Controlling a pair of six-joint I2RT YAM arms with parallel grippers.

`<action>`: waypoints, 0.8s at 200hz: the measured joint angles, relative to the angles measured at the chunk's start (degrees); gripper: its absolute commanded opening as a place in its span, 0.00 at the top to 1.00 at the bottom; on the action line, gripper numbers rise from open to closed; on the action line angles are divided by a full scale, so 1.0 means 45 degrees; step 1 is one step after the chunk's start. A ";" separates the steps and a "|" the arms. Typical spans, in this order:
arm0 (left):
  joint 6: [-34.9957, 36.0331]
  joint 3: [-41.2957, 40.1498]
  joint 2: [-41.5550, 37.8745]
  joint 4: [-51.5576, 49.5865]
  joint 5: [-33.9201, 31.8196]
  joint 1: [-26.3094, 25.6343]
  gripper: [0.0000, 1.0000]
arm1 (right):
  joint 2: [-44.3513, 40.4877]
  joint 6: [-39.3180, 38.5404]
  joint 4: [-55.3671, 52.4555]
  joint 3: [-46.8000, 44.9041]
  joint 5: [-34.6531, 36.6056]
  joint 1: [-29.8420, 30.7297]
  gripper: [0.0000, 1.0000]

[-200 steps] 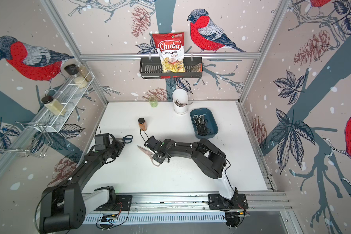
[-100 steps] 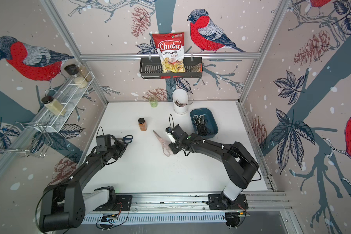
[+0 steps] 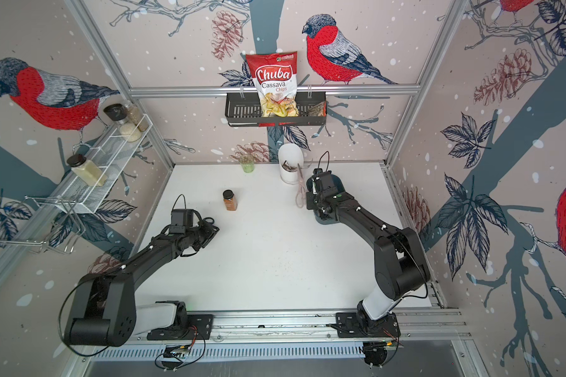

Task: Put the scissors into the storage box
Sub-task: Place the scissors in the storage box.

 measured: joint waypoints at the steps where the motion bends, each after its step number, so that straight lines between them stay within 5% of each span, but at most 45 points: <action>1: 0.0005 0.0000 0.0000 -0.0005 -0.0010 0.0000 0.60 | 0.0039 0.0000 -0.0053 0.0024 0.0034 -0.0083 1.00; 48: 0.0141 -0.0005 -0.0554 -0.0340 -0.0447 -0.0005 0.61 | 0.1132 0.0010 -0.1015 0.0364 0.0971 -0.1676 1.00; 160: 0.0136 0.0000 -0.1481 -0.0986 -0.1525 -0.0005 0.60 | 0.1418 -0.0049 -0.1112 0.0345 0.1093 -0.1554 1.00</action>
